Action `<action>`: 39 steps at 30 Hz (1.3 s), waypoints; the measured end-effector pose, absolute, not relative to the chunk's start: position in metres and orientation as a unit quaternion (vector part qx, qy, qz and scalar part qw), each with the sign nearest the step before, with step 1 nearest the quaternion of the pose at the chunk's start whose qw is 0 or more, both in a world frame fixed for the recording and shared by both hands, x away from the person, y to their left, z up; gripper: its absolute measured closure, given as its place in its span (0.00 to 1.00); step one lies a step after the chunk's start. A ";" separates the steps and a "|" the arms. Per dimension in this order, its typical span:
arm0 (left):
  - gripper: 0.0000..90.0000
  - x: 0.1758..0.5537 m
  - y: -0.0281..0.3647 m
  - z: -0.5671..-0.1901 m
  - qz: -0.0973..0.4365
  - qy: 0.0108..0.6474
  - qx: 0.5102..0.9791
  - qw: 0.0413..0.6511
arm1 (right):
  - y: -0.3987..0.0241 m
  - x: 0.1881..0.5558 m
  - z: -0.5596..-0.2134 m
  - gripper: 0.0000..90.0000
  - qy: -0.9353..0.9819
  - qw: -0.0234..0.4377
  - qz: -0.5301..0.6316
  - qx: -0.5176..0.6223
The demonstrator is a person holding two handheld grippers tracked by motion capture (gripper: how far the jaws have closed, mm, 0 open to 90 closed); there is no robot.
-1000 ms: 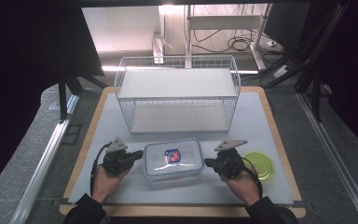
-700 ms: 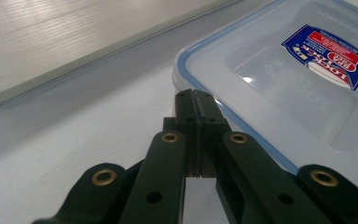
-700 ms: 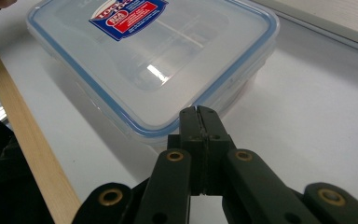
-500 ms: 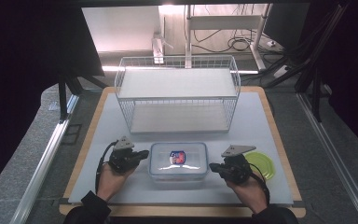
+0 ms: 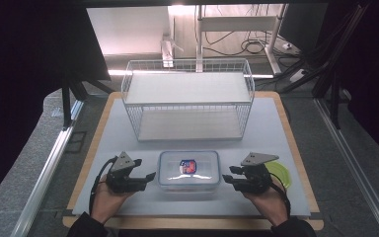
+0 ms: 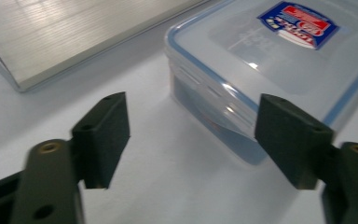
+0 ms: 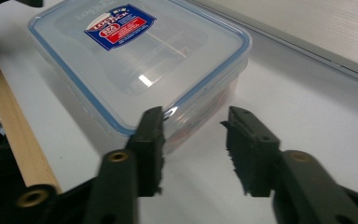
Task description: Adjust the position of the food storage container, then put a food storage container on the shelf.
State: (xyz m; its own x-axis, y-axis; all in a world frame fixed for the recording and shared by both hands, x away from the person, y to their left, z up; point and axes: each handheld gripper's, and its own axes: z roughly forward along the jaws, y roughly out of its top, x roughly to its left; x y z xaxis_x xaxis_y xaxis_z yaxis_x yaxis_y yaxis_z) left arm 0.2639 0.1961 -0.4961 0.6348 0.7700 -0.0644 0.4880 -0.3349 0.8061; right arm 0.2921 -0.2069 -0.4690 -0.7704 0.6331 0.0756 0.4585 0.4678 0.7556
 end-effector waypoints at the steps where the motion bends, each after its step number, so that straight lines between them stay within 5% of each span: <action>1: 0.24 0.261 0.196 -0.496 0.168 0.390 0.800 0.423 | -0.207 0.292 -0.470 0.56 0.850 0.109 0.405 0.320; 11: 0.03 0.248 0.205 -0.506 0.175 0.385 0.806 0.414 | -0.203 0.295 -0.478 0.25 0.853 0.097 0.415 0.303; 27: 0.03 0.255 0.210 -0.516 0.183 0.378 0.814 0.401 | -0.200 0.300 -0.484 0.11 0.856 0.073 0.413 0.302; 37: 0.04 0.270 0.205 -0.499 0.146 0.388 0.803 0.428 | -0.191 0.309 -0.476 0.09 0.854 0.061 0.413 0.311; 39: 0.02 0.279 0.200 -0.501 0.102 0.391 0.801 0.442 | -0.189 0.314 -0.476 0.05 0.856 0.045 0.408 0.314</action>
